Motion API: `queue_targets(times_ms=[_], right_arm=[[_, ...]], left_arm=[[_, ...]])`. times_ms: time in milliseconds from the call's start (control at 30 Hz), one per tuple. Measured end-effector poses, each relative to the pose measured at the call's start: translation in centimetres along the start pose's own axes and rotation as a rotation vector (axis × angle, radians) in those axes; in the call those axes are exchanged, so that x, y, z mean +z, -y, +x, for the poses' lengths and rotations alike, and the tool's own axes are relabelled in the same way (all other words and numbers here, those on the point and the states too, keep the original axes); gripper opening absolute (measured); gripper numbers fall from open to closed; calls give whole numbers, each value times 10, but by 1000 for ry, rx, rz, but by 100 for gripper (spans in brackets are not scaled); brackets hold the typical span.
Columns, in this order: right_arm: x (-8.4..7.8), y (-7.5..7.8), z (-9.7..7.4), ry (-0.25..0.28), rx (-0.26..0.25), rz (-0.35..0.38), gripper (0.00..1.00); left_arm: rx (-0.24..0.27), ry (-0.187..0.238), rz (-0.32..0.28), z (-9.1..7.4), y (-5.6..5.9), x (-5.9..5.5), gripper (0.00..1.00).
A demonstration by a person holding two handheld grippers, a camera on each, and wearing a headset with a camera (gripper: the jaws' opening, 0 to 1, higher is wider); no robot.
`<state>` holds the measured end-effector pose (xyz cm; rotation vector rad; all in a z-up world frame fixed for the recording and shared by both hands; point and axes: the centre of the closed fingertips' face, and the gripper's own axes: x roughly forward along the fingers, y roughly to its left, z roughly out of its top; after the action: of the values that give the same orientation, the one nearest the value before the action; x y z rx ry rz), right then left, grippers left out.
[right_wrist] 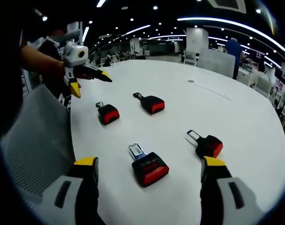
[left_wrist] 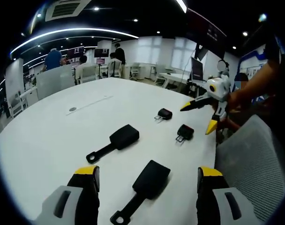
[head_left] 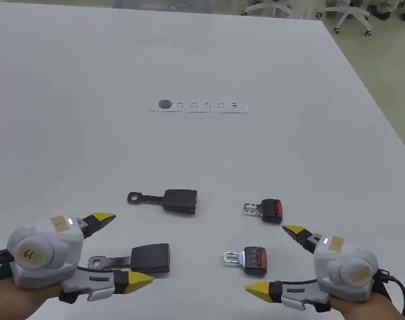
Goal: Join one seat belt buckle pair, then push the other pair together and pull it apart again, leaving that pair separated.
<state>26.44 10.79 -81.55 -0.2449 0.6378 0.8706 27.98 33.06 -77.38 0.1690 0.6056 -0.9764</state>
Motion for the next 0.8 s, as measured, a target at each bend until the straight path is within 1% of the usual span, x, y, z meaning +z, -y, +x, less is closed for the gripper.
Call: queue_targets(times_ms=[100,233,467,633,700,800], right_arm=[[-2,1,3,-10,14,-8,89],[-5,0,9,-30,41,-19,87],[-10,0,17,-59,86,-43,84],[-15,0,21,-86,118,-60,81],[-16,0,23,-93,133,-66,80],[-19,-2,24,-114,162,-82,78]], left_arm=[[-13,-12,5,3,0,-3,86],[-32,-42,16,10,0,-10,84],[-61,-61,26,23,0,-14,80],[-84,-85,59,31,1,-18,76],[-99,-93,60,35,2,-21,74],[-112,-116,86,39,3,-28,72]])
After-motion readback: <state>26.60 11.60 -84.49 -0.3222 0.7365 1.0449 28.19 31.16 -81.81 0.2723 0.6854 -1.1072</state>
